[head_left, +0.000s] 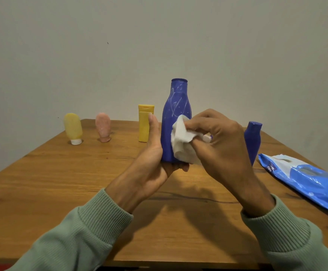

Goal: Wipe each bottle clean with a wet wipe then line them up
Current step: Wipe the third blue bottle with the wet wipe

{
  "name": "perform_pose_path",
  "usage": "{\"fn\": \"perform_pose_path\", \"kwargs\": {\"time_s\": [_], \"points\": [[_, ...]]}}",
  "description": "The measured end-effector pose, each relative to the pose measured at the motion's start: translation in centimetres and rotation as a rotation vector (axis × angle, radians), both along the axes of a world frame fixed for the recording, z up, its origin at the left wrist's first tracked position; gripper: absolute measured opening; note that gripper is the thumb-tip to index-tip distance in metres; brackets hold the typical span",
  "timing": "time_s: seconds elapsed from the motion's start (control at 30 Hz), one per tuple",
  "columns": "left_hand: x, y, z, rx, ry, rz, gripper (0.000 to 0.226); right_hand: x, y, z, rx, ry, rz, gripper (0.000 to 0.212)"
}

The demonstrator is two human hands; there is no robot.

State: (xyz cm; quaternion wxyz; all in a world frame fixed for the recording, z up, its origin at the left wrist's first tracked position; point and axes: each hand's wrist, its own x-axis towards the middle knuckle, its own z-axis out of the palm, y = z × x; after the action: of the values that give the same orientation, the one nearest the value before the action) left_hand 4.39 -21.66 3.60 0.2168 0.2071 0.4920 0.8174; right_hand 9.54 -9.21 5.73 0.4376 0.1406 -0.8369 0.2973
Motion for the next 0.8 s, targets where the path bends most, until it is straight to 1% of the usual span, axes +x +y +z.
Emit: {"fn": "perform_pose_path", "kwargs": {"time_s": [0.1,0.23,0.3,0.4,0.57,0.67,0.7,0.73,0.8], "points": [[0.3,0.1,-0.2,-0.027,0.036,-0.011,0.069,0.1,0.2,0.0,0.028,-0.07,0.045,0.025],[0.5,0.4,-0.4,-0.12,0.152,-0.055,0.075,-0.1,0.6,0.1,-0.045,0.065,-0.017,0.025],[0.5,0.4,-0.6,-0.128,0.18,-0.054,0.074,0.0,0.4,0.0,-0.023,0.053,-0.003,0.026],[0.6,0.3,-0.9,-0.14,0.215,-0.029,0.066,0.2,0.0,-0.2,0.028,-0.017,0.037,0.027],[0.9,0.2,-1.1,-0.243,0.299,0.007,0.063,0.2,-0.2,-0.2,-0.028,0.058,-0.037,0.03],[1.0,0.1,-1.4,-0.279,0.374,0.05,0.05,0.4,-0.7,-0.5,0.103,0.024,-0.057,0.032],[1.0,0.1,-1.4,-0.293,0.388,0.067,0.049,0.5,-0.7,-0.5,0.143,0.012,-0.065,0.032],[1.0,0.1,-1.4,-0.308,0.391,0.077,0.052,0.5,-0.6,-0.4,0.15,0.004,-0.074,0.033],[1.2,0.2,-1.4,-0.346,0.392,0.069,0.063,0.5,-0.3,-0.1,0.103,0.019,-0.096,0.029]]}}
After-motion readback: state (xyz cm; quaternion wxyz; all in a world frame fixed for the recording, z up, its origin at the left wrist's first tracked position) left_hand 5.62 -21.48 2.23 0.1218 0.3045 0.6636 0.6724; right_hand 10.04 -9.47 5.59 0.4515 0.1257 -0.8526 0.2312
